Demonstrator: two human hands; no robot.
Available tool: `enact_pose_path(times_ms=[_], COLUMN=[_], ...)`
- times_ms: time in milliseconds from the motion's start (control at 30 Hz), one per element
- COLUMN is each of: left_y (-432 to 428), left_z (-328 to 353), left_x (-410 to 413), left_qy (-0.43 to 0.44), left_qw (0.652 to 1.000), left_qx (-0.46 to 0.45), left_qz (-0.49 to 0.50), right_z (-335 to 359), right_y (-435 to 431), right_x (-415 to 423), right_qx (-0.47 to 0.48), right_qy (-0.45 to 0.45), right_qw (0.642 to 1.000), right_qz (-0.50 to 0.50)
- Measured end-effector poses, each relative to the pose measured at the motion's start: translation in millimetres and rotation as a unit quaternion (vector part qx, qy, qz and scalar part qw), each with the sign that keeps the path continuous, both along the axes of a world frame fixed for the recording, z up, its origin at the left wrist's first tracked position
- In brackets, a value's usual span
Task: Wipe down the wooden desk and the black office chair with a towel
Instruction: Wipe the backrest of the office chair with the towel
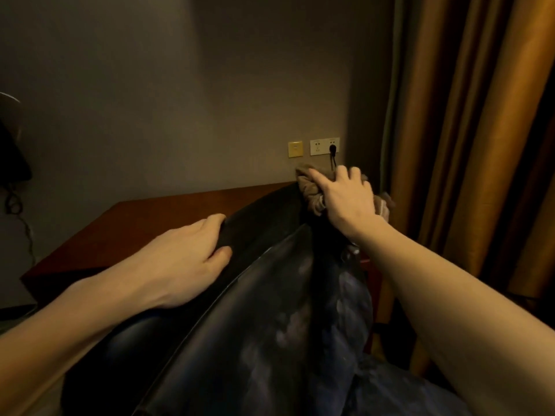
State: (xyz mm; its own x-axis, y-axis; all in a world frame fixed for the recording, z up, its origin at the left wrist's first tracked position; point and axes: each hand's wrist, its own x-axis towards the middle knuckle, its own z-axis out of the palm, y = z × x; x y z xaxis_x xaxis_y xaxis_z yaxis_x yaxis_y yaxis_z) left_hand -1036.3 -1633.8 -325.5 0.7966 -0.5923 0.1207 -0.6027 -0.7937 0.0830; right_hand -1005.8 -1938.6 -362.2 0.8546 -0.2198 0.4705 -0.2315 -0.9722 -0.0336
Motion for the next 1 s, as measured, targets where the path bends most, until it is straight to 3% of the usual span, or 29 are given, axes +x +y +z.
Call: enact_pose_path(times_ms=[133,233,333,500,600,667,867,1000], left_y=[-4,-7,-5,0,1,-1,-25,-58], left_z=[4,4,0,2,4,7,14,27], left_x=[-3,-4,-1,1,0,-2,10,30], left_qy=[0.019,0.018,0.005,0.029,0.055,0.067,0.024,0.077], left_qw=[1.0,0.999,0.999,0.999,0.997,0.996,0.999,0.993], left_qx=[-0.023,-0.036,-0.032,-0.041,-0.058,-0.063,-0.028,-0.081], left_qz=[0.0,0.009,0.009,-0.006,-0.01,-0.005,0.029,0.031], right_z=[9,2,-29,-38,-28,-14,-19,-29], right_y=[11,61,94,40,17,21,70,95], right_x=[-17,-49,-67,-37,-22,-25,-89,-126], right_qx=[0.068,0.06,-0.02,-0.05,0.017,0.072,0.114,0.108], right_qy=[-0.015,-0.081,-0.106,-0.084,-0.041,-0.021,-0.026,0.015], right_qw=[0.998,0.987,0.972,0.988,0.998,0.997,0.978,0.959], right_qz=[0.008,0.128,0.21,0.119,0.032,0.032,0.175,0.263])
